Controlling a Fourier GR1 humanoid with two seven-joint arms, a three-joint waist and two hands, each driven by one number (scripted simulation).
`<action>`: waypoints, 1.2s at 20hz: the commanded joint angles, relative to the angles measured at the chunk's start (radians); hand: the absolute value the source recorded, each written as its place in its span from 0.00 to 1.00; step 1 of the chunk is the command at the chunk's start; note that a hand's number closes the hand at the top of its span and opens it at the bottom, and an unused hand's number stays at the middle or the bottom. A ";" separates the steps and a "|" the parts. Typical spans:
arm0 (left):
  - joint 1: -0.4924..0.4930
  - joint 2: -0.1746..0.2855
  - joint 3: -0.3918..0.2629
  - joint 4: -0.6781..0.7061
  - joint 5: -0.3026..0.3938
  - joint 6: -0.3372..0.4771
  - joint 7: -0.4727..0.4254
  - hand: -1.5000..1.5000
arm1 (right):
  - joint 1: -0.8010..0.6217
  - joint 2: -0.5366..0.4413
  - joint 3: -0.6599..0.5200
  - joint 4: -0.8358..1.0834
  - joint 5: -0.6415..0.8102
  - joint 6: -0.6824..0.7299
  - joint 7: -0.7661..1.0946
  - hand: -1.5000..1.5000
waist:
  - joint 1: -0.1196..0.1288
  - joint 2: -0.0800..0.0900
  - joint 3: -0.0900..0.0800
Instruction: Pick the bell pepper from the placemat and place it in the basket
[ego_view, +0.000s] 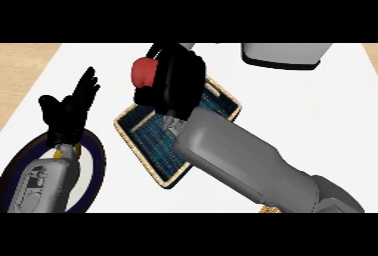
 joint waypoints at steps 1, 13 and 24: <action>-0.011 -0.009 -0.003 0.010 0.008 -0.004 0.019 0.50 | -0.109 0.008 -0.009 0.113 -0.034 -0.036 0.231 1.00 | 0.007 0.008 0.001; 0.014 0.016 0.027 0.008 0.005 0.005 0.000 0.50 | -0.188 0.008 0.185 0.330 -0.078 0.170 0.062 1.00 | -0.038 -0.010 -0.005; -0.010 0.002 0.019 -0.007 0.002 0.016 0.005 0.50 | -0.409 0.008 0.338 0.415 -0.179 0.345 0.072 1.00 | -0.032 0.006 0.002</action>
